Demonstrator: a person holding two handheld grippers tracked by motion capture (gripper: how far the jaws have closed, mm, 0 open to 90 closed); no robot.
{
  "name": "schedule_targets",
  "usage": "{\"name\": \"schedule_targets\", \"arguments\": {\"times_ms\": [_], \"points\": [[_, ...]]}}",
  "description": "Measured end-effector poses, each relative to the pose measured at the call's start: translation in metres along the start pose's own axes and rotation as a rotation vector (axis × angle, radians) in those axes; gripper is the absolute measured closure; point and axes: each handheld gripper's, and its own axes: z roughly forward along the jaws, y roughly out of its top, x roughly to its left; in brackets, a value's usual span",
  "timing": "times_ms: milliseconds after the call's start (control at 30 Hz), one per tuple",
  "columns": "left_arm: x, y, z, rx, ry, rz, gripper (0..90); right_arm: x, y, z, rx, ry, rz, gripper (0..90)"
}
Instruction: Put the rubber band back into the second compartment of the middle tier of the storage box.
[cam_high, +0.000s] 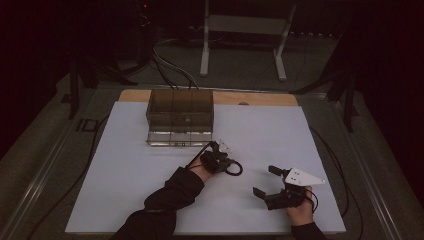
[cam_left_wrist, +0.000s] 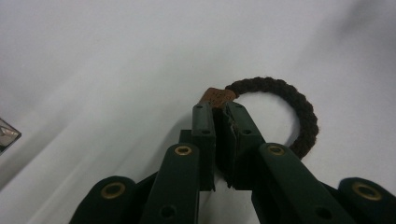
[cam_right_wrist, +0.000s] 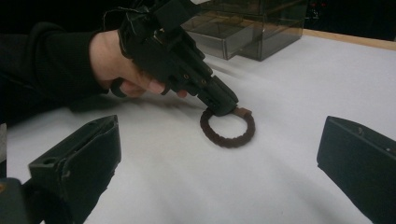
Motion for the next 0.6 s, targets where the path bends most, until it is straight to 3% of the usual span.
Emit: {"name": "schedule_targets", "arguments": {"times_ms": [267,600], "points": [[-0.003,0.004,-0.003,0.000,-0.009,-0.002,88.2,0.000,0.000,0.001,0.000,0.003,0.007,0.0],[-0.002,0.011,-0.019,-0.011,-0.019,0.011,88.6,-0.001,0.000,0.002,0.002,0.004,0.006,0.0]]}}
